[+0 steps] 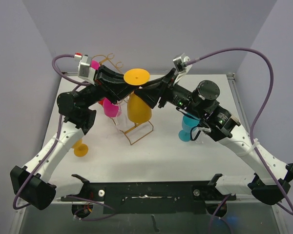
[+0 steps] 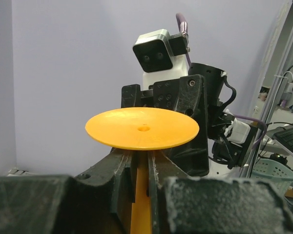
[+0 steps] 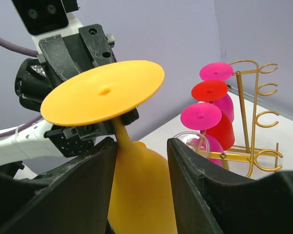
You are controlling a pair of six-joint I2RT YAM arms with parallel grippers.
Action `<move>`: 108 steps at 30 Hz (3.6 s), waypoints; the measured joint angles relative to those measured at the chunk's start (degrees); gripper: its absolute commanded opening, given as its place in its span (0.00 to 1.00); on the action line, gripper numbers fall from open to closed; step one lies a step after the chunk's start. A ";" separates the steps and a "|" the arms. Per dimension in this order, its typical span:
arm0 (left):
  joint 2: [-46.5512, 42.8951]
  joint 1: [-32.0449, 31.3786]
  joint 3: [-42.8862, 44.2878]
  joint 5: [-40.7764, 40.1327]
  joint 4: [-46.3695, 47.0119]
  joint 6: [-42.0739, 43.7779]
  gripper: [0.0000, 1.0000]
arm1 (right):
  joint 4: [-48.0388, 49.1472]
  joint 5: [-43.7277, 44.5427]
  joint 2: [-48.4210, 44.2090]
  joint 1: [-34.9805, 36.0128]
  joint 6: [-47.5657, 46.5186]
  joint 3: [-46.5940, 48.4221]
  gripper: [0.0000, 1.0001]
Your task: Place the wine glass upside down on the wine glass rack
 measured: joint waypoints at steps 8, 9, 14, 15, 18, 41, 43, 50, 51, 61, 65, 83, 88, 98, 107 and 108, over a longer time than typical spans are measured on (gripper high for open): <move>0.00 -0.31 -1.16 -0.15 2.34 -2.69 0.00 | 2.91 -5.11 1.95 -0.04 1.75 0.22 0.20; -0.04 -0.31 -1.20 -0.15 2.34 -3.04 0.00 | 3.17 -5.60 1.99 -0.04 1.70 0.22 0.14; -0.72 -0.31 -1.66 -0.66 2.36 -5.42 0.00 | 5.07 -7.69 1.27 -0.04 1.49 -0.57 0.00; -0.87 -0.31 -1.75 -0.63 2.34 -5.70 0.00 | 5.46 -7.91 1.05 -0.04 1.31 -0.81 0.00; -1.27 -0.46 -1.88 -0.90 2.19 -6.25 0.01 | 6.27 -8.26 0.72 0.02 0.87 -1.25 0.00; -13.35 -1.49 -2.71 -10.45 -21.18 12.07 0.56 | 6.78 4.52 -0.90 -1.57 -7.17 -2.19 0.00; -15.21 -1.49 -2.69 -13.60 -25.09 15.52 0.56 | 6.80 7.08 -1.36 -1.66 -8.85 -2.19 0.00; -20.85 -1.49 -2.49 -24.02 -36.24 25.51 0.57 | 6.69 12.70 -0.76 -4.07 -14.71 -1.09 0.00; -21.57 -1.49 -2.47 -25.31 -37.29 26.62 0.57 | 6.73 12.90 -0.31 -4.81 -15.13 -0.42 0.00; -25.64 -1.49 -2.47 -33.42 -43.28 32.98 0.57 | 10.27 8.55 9.55 -17.35 -16.41 6.80 0.00; -26.69 -1.49 -2.51 -37.73 -45.68 35.85 0.57 | 12.28 4.33 15.72 -21.42 -16.44 9.25 0.00; -21.11 -1.49 -1.53 -50.14 -53.55 40.17 0.57 | 20.52 -15.80 38.95 -24.63 -20.57 20.50 0.00; -20.76 -1.49 -1.01 -51.49 -54.55 40.19 0.57 | 21.42 -18.64 44.15 -24.00 -22.12 25.27 0.00; -20.35 -1.49 -0.76 -52.09 -54.77 40.17 0.57 | 20.59 -21.68 47.28 -20.15 -27.34 25.73 0.00; -20.04 -1.46 -0.76 -51.93 -54.80 40.06 0.57 | 20.50 -26.49 47.39 -19.32 -28.74 25.73 0.00; -20.04 -1.46 -0.76 -51.87 -54.80 40.02 0.57 | 20.44 -26.64 47.39 -19.32 -28.83 25.73 0.00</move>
